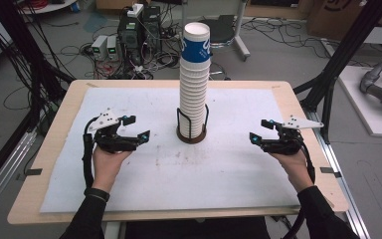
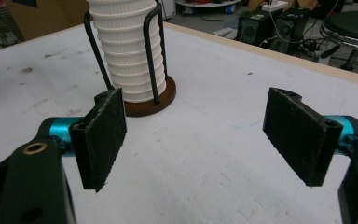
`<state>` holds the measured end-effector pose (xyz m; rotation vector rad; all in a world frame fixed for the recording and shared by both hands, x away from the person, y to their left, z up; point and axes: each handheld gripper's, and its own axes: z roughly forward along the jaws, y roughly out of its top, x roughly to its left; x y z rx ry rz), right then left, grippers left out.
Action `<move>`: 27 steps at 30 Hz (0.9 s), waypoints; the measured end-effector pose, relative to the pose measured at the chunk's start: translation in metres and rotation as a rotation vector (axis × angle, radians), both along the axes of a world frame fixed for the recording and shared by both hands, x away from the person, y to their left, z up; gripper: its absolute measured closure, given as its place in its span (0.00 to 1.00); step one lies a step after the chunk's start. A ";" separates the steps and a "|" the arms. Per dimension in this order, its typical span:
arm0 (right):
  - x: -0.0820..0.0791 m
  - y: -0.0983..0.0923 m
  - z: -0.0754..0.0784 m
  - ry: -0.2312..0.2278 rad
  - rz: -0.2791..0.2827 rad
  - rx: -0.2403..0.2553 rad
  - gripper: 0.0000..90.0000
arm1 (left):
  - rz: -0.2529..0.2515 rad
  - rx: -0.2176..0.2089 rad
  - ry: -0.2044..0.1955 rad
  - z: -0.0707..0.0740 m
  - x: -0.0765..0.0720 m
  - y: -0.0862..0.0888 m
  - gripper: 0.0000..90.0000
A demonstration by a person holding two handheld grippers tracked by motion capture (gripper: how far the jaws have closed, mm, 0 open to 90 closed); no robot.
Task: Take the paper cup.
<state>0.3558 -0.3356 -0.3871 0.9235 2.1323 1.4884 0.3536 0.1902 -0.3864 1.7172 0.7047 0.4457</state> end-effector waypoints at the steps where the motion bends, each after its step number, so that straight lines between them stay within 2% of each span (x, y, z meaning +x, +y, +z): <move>1: 0.000 -0.001 0.000 0.000 -0.002 0.000 0.24 | 0.001 -0.004 0.001 0.000 0.000 0.000 0.19; 6: 0.000 -0.004 0.000 0.007 0.004 0.010 0.23 | 0.004 -0.008 -0.009 0.001 -0.001 0.001 0.18; 9: -0.001 -0.005 0.001 0.006 0.003 0.014 0.23 | -0.002 0.001 -0.005 0.001 -0.002 -0.001 0.18; 20: -0.006 -0.005 0.003 -0.005 0.001 0.006 0.23 | -0.016 -0.007 0.008 0.008 0.003 -0.012 0.15; 27: -0.005 -0.007 0.002 -0.001 -0.006 0.007 0.23 | -0.038 -0.006 -0.008 0.025 0.005 -0.021 0.15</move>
